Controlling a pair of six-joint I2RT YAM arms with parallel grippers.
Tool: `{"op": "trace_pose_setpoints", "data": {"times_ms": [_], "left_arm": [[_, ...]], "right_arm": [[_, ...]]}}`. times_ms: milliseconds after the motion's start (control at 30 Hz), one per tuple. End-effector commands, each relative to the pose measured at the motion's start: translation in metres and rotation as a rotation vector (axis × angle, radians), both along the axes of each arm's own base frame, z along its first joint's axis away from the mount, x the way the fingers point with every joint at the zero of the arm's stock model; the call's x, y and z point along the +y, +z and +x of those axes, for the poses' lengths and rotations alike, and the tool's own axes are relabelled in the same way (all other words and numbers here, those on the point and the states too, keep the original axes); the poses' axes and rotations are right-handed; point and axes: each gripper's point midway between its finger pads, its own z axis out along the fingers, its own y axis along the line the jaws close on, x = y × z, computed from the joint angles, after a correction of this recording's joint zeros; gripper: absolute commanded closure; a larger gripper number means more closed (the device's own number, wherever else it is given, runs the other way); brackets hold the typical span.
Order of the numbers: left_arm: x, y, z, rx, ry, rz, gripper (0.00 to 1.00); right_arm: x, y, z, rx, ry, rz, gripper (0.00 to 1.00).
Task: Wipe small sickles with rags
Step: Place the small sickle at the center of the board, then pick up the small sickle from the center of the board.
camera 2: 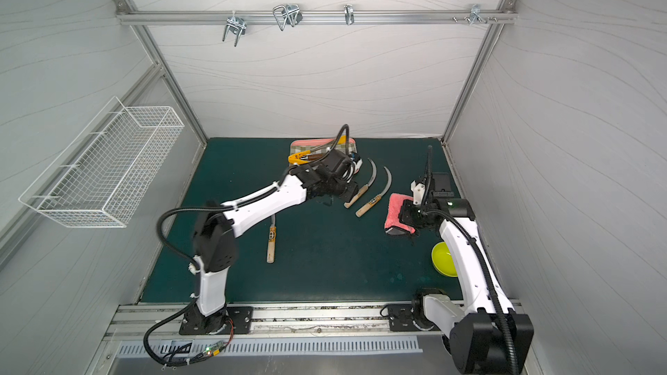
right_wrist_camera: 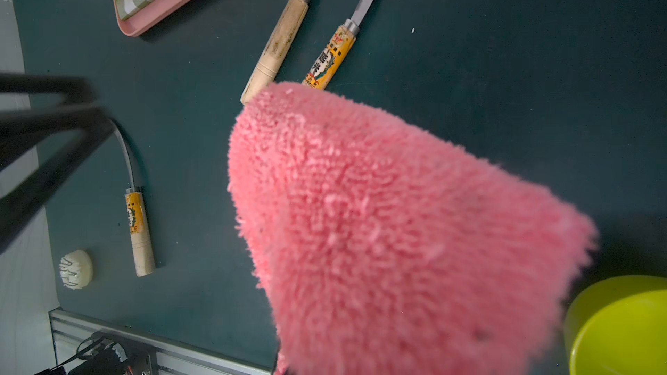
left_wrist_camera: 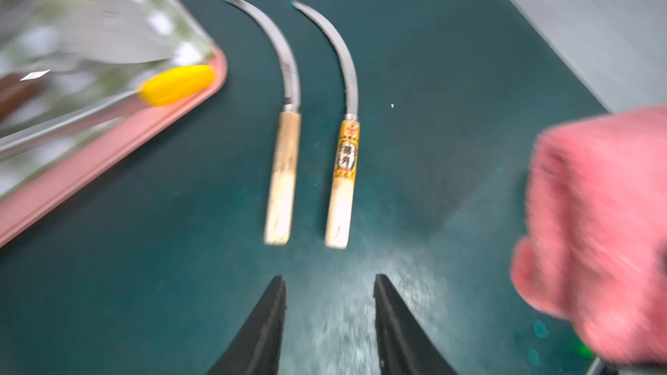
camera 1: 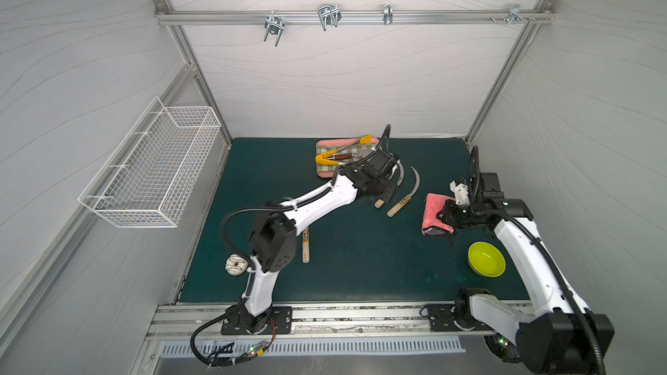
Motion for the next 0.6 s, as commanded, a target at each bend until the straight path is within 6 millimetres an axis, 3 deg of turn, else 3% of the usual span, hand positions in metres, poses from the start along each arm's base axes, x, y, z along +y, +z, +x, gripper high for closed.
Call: {"op": "trace_pose_setpoints", "data": {"times_ms": [0, 133, 233, 433, 567], "left_arm": [[0.066, -0.020, -0.019, 0.012, 0.209, 0.081, 0.57], [0.140, -0.039, -0.064, 0.058, 0.390, 0.132, 0.56], [0.182, -0.058, -0.094, 0.103, 0.498, 0.160, 0.55], [0.237, -0.092, -0.137, 0.172, 0.643, 0.220, 0.52], [0.257, -0.106, -0.153, 0.193, 0.684, 0.256, 0.50]], "right_arm": [[0.004, 0.005, 0.003, -0.013, 0.033, 0.003, 0.92], [0.010, 0.004, 0.001, 0.002, 0.063, -0.027, 0.92], [0.019, 0.003, -0.001, 0.009, 0.095, -0.048, 0.92], [0.036, -0.002, -0.004, 0.035, 0.151, -0.082, 0.92], [0.042, -0.001, -0.004, 0.040, 0.168, -0.087, 0.92]]}}
